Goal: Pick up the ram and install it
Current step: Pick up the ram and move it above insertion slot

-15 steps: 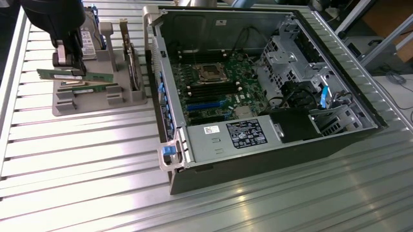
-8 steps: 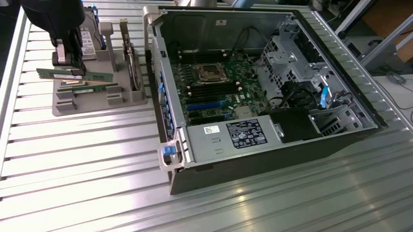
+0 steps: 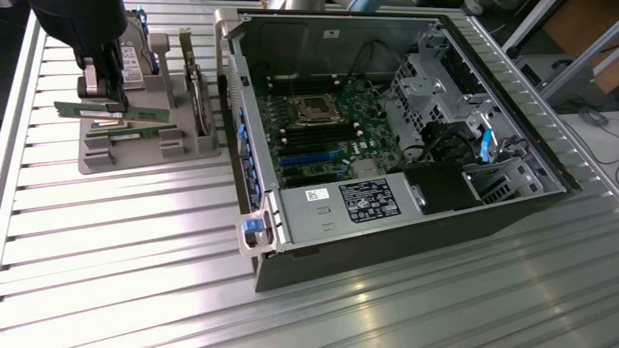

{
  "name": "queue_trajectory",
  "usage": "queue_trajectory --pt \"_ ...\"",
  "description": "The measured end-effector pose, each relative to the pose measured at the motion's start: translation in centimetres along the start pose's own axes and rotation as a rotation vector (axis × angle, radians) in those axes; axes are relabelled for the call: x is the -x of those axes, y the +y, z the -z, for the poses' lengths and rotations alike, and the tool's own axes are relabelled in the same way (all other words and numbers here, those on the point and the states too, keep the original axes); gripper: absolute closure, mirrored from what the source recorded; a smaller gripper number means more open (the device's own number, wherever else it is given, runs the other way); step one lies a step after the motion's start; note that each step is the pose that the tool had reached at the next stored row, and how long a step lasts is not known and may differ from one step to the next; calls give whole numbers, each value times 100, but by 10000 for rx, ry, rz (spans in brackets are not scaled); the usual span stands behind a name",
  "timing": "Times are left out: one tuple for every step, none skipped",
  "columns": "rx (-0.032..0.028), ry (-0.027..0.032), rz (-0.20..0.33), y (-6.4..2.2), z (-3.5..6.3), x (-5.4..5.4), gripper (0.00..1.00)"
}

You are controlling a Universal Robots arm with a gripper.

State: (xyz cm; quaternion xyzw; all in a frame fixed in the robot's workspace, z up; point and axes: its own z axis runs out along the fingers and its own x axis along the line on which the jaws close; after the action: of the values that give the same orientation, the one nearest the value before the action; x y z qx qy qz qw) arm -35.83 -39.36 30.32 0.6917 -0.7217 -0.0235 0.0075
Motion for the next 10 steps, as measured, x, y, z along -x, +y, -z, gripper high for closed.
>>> queue_trajectory --pt "0 0 0 0 2 0 87" --pt "0 -1 0 0 4 0 87" --pt "-1 -1 0 0 6 0 87" --pt "0 0 0 1 12 0 87" --pt "0 -1 0 1 15 0 87" --pt "0 -1 0 1 19 0 87" --pt "-1 -1 0 1 20 0 87" --pt "-1 -1 -1 1 22 1 87" --pt "-1 0 0 1 23 1 87" --pt "0 0 0 1 25 1 87"
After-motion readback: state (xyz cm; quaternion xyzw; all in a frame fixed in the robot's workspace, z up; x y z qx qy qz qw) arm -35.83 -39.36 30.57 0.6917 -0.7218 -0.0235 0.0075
